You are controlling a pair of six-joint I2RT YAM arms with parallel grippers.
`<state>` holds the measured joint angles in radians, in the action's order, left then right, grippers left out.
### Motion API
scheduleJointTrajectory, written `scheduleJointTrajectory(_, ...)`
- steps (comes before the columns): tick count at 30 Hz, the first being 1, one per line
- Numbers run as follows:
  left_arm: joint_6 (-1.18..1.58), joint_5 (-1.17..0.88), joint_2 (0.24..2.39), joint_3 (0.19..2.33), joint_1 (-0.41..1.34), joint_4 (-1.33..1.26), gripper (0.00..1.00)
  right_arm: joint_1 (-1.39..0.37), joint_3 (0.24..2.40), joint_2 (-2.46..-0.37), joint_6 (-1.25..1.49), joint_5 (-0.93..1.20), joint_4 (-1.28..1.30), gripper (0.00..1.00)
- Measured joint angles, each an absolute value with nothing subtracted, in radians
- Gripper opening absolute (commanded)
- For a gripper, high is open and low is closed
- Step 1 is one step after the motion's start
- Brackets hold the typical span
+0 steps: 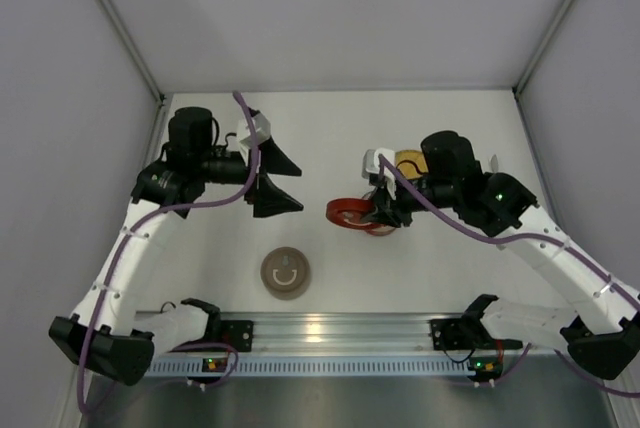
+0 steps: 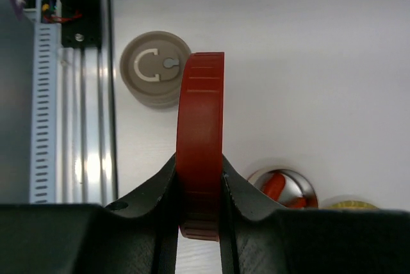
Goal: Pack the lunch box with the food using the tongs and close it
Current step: Pick up the box lid from the center of the board.
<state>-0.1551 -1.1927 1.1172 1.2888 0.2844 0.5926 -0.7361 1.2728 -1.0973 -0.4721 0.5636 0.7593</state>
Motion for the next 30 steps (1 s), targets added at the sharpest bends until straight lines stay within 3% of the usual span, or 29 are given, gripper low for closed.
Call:
scheduleJointTrajectory(11,-0.376,-1.069,1.208,1.334,0.567,0.727,0.75,-0.710,1.222,-1.072,-0.301,0.723,0.746,0.00)
scheduleJointTrajectory(18,-0.424,-0.947,1.284,1.351,0.735,0.727,0.70,-0.710,1.222,-1.087,-0.282,0.752,0.743,0.00)
scheduleJointTrajectory(20,-0.425,-0.911,1.297,1.353,0.764,0.727,0.59,-0.710,1.223,-1.091,-0.282,0.757,0.741,0.00)
scheduleJointTrajectory(21,-0.423,-0.894,1.301,1.353,0.771,0.726,0.46,-0.710,1.223,-1.091,-0.282,0.758,0.741,0.00)
scheduleJointTrajectory(24,-0.418,-0.854,1.306,1.353,0.773,0.725,0.25,-0.710,1.224,-1.091,-0.283,0.761,0.740,0.00)
scheduleJointTrajectory(25,-0.415,-0.847,1.306,1.353,0.773,0.723,0.06,-0.710,1.224,-1.091,-0.283,0.758,0.740,0.00)
scheduleJointTrajectory(26,-0.412,-0.846,1.305,1.353,0.773,0.722,0.00,-0.709,1.224,-1.091,-0.284,0.759,0.738,0.00)
scheduleJointTrajectory(28,-0.403,-0.842,1.305,1.353,0.773,0.718,0.00,-0.707,1.224,-1.091,-0.282,0.759,0.739,0.01)
scheduleJointTrajectory(29,-0.394,-0.840,1.305,1.352,0.773,0.714,0.00,-0.707,1.224,-1.091,-0.281,0.757,0.738,0.09)
scheduleJointTrajectory(30,-0.392,-0.838,1.305,1.352,0.773,0.712,0.00,-0.707,1.225,-1.091,-0.276,0.753,0.736,0.24)
